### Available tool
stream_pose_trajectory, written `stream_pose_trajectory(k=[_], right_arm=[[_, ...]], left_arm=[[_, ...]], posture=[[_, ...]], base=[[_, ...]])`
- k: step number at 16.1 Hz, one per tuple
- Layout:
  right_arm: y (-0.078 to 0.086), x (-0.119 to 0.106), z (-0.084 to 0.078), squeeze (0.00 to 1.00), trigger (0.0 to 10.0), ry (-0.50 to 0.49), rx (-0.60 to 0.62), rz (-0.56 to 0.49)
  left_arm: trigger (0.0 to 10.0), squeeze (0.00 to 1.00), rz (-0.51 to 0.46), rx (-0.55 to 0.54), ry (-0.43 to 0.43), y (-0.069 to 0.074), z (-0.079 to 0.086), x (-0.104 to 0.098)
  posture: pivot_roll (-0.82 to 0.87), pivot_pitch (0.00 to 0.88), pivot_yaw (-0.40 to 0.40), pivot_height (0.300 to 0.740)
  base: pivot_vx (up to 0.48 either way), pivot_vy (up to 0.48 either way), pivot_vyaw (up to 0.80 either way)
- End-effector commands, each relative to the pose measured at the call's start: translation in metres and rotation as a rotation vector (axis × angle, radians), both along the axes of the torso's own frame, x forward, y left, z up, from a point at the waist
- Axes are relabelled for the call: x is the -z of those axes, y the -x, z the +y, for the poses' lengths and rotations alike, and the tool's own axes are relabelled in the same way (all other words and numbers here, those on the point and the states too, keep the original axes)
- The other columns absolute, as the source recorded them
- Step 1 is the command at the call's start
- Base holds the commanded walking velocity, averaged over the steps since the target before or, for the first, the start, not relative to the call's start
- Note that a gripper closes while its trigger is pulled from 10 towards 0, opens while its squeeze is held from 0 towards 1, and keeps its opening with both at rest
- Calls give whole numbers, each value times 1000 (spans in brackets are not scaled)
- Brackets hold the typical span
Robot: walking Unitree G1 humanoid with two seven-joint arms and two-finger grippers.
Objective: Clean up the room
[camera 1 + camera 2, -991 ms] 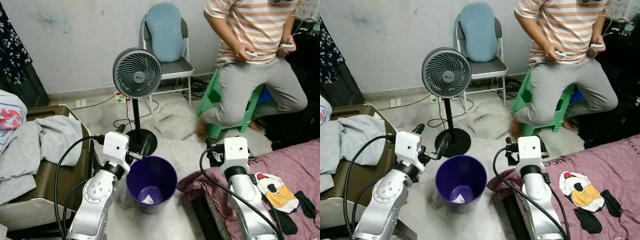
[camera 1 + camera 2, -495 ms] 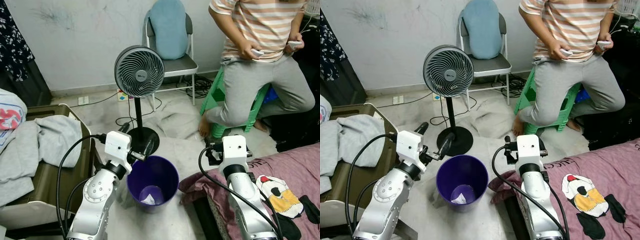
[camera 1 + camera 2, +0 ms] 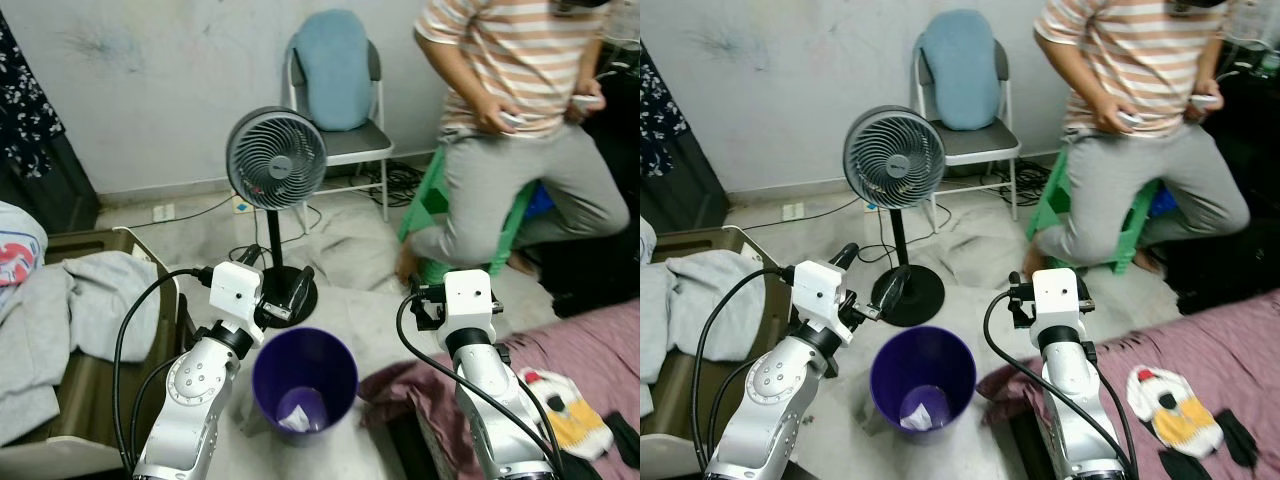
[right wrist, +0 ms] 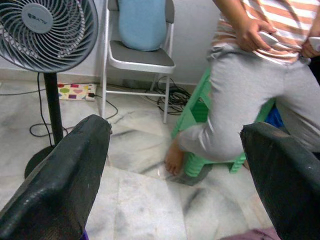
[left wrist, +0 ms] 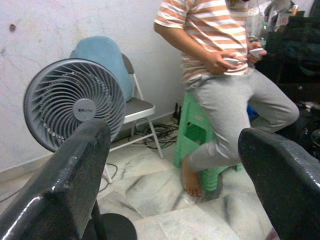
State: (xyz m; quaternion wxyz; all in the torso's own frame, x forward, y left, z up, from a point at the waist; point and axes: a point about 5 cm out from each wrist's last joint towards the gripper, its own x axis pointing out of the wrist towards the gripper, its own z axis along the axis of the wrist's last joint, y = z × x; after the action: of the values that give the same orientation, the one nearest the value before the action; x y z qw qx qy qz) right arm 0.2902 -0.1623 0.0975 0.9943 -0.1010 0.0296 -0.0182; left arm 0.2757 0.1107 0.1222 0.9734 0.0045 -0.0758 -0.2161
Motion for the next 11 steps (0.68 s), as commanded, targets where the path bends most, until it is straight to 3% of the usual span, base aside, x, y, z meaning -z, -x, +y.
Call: stream_pose_trajectory(k=[1, 7, 11], right_arm=[[-2, -2, 1, 0, 10000, 0, -7, -7], [-2, -1, 0, 0, 10000, 2, -12, -5], [-2, -1, 0, 0, 10000, 1, -10, -3]], left_arm=[[10000, 0, -7, 14, -7, -1, 0, -1], [10000, 0, -5, 11, -9, 0, -1, 0], [10000, 0, 3, -24, -17, -2, 2, 1]], posture=[[-117, 69, 10, 740], [-118, 64, 8, 740], [-116, 67, 7, 740]], base=[[352, 0, 0], [344, 0, 0], [0, 0, 0]])
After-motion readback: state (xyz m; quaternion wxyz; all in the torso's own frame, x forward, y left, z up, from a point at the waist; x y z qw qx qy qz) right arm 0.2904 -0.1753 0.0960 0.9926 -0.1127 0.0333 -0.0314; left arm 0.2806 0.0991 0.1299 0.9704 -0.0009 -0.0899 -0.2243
